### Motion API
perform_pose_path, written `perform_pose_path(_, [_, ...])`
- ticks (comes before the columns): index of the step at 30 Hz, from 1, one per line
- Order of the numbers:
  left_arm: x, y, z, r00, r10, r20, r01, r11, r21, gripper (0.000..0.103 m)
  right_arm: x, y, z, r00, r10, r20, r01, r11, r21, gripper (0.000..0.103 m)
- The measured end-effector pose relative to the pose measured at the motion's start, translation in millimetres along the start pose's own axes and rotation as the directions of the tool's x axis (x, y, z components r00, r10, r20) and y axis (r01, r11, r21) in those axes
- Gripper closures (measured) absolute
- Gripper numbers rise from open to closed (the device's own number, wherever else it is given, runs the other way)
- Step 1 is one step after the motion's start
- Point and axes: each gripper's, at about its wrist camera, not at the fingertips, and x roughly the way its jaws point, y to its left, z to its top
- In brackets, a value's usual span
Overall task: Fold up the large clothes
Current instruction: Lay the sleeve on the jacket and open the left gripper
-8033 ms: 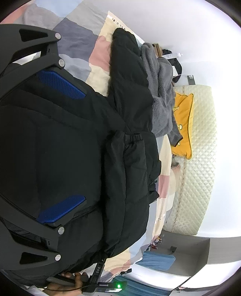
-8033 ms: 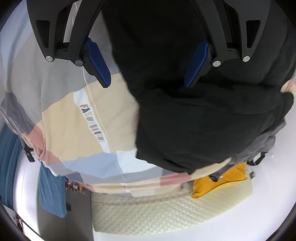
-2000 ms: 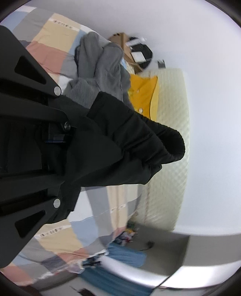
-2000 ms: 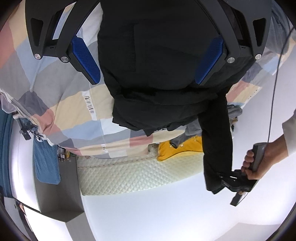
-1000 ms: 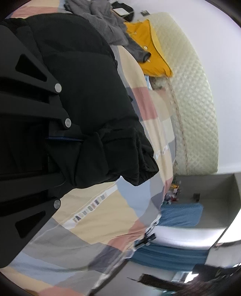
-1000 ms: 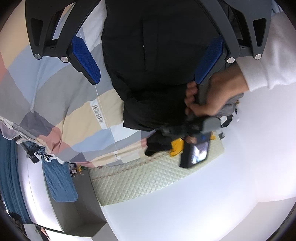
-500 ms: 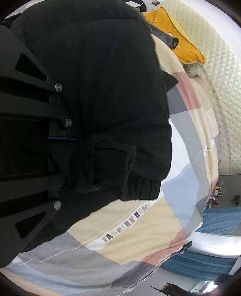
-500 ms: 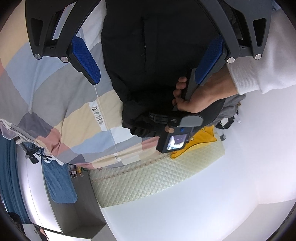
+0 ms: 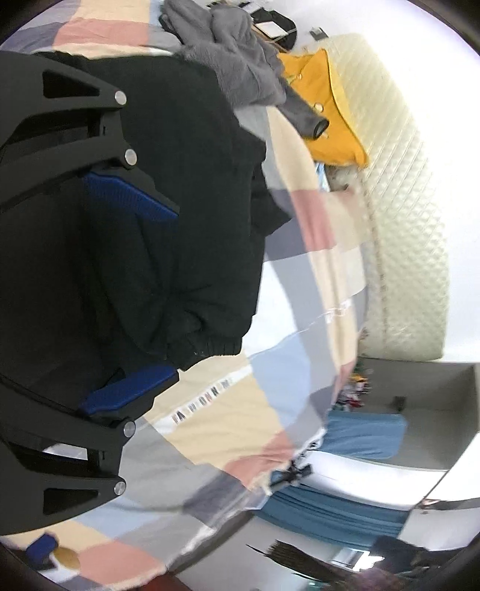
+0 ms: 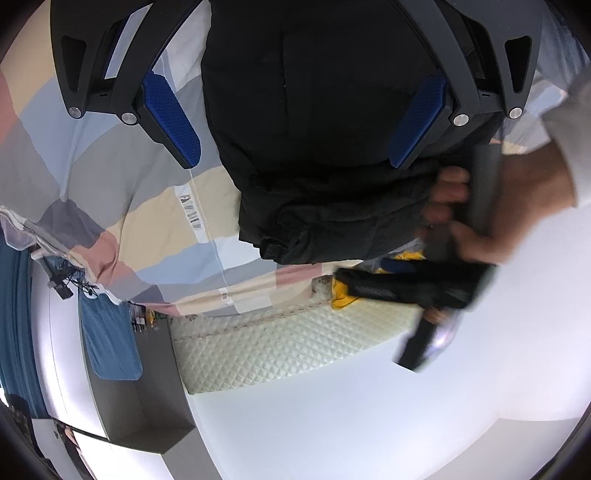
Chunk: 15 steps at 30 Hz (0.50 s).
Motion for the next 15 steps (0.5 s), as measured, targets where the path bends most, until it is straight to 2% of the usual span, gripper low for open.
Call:
perform_pose_path(6, [-91, 34, -2, 0.993, 0.046, 0.111, -0.042, 0.999, -0.035, 0.022, -9, 18, 6, 1.0, 0.011, 0.001, -0.011, 1.0, -0.017, 0.0])
perform_pose_path(10, [-124, 63, -12, 0.986, 0.098, 0.135, -0.094, 0.995, -0.039, 0.022, -18, 50, 14, 1.0, 0.023, 0.001, -0.022, 0.997, -0.068, 0.0])
perform_pose_path(15, [-147, 108, -35, 0.977, 0.15, 0.152, -0.136, 0.985, -0.102, 0.022, -31, 83, 38, 0.998, 0.07, -0.011, -0.07, 0.993, -0.09, 0.0])
